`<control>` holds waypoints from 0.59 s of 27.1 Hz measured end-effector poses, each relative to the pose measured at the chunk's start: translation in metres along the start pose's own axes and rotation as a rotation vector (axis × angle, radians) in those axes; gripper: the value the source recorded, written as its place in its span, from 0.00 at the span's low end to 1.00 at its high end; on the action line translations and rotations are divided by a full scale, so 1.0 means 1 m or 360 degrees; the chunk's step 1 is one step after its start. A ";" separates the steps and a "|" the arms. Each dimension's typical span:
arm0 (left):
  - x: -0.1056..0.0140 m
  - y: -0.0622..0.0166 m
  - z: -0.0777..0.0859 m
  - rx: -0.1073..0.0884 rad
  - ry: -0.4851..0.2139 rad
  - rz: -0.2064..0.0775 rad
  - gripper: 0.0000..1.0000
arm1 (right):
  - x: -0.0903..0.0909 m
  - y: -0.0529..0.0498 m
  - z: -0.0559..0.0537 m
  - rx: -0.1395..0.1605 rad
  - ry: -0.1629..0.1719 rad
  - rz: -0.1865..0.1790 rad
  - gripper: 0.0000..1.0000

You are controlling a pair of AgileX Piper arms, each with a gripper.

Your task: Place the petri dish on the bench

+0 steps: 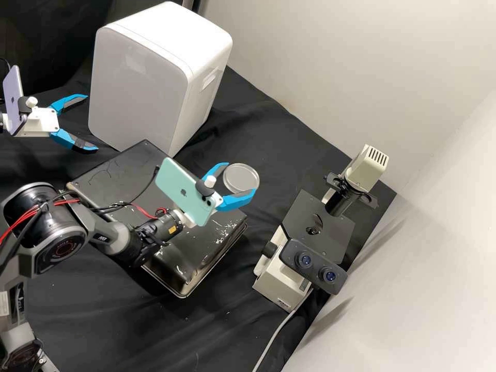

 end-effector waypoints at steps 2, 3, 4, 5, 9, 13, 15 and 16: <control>0.000 0.0000 0.000 0.0000 0.0000 0.0000 1.00 | -0.012 -0.010 -0.002 -0.0021 0.0006 -0.0047 0.00; 0.000 0.0000 0.000 0.0000 0.0000 0.0000 1.00 | -0.015 -0.012 -0.003 -0.0022 0.0003 -0.0063 0.00; 0.000 0.0000 0.000 0.0000 0.0000 0.0000 1.00 | -0.020 -0.013 -0.003 -0.0025 -0.0002 -0.0076 0.00; 0.000 0.0000 0.000 0.0000 0.0000 0.0000 1.00 | -0.023 -0.014 -0.003 -0.0026 -0.0010 -0.0084 0.00; 0.000 0.0000 0.000 0.0000 0.0000 0.0000 1.00 | -0.044 -0.019 0.001 -0.0021 -0.0058 -0.0136 0.00; 0.000 0.0000 0.000 0.0000 0.0000 0.0000 1.00 | -0.063 -0.024 0.008 -0.0020 -0.0125 -0.0192 0.00; 0.000 0.0000 0.000 0.0000 0.0000 0.0000 1.00 | -0.069 -0.024 0.011 -0.0021 -0.0153 -0.0207 0.00; 0.000 0.0000 0.000 0.0000 0.0000 0.0000 1.00 | -0.073 -0.024 0.012 -0.0021 -0.0166 -0.0209 0.00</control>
